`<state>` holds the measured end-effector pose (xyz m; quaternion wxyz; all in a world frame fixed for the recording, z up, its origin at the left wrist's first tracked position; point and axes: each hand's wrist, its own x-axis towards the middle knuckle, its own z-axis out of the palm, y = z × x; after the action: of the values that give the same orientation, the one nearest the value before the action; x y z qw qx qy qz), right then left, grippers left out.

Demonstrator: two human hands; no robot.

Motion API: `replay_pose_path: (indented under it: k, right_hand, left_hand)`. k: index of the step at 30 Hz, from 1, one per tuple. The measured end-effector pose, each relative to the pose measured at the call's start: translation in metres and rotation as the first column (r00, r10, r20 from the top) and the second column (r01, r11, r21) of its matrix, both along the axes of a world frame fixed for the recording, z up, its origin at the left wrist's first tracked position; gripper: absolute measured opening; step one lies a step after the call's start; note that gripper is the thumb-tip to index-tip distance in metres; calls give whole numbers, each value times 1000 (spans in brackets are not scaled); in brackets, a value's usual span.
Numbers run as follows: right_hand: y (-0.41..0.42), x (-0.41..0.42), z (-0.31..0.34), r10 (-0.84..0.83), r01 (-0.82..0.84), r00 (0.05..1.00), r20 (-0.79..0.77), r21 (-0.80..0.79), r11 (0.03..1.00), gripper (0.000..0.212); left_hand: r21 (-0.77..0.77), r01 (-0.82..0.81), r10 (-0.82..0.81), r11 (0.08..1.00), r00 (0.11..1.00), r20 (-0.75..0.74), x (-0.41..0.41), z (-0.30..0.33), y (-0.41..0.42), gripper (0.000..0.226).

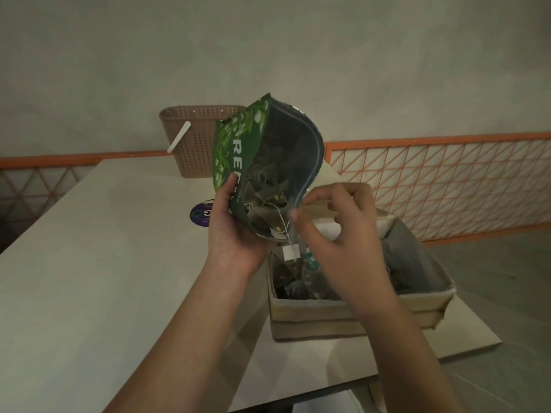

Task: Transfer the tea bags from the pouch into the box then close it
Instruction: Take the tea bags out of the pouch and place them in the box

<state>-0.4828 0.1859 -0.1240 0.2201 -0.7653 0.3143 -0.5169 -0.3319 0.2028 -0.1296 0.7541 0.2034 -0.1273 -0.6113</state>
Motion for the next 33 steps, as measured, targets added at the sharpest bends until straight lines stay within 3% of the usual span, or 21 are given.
replay_pose_path:
  k: [4,7,9,12,15,17,21,23,26,30,33]
  right_hand:
    - [-1,12,4,-35,34,999,-18,-60,998,29]
    - [-4,17,2,-170,129,964,-206,-198,972,27]
    - [-8,18,0,-220,161,942,-253,-234,959,20]
    - [-12,18,3,-208,160,958,-196,-232,959,10]
    - [-14,19,13,-93,92,995,-25,-52,994,8]
    - [-16,19,23,-64,64,998,12,19,998,7]
    - [-13,18,30,-76,76,959,-274,-10,997,24]
    - [-10,20,28,-107,97,918,-382,-46,994,22]
    - [-12,22,27,-93,88,961,-259,-31,996,11]
    - [-15,22,33,12,-8,999,-32,109,994,12]
    - [-16,20,39,29,-34,999,35,130,991,10]
  left_hand:
    - [21,-25,25,999,1000,7,-1,0,3,57]
    - [18,-16,16,1000,1000,15,2,1,3,58]
    - [18,-13,13,1000,1000,22,3,1,3,60]
    - [8,-7,7,1000,1000,18,3,1,3,61]
    - [-4,-6,6,1000,1000,9,3,2,3,60]
    - [-10,-2,2,1000,1000,12,3,3,4,60]
    - [-11,-3,3,1000,1000,17,5,1,3,60]
    - [-9,-15,15,1000,1000,19,5,2,2,61]
    - [-3,-2,2,1000,1000,13,3,4,4,60]
    - [-14,-7,7,1000,1000,0,4,4,4,59]
    - [-15,2,-2,1000,1000,2,7,3,1,60]
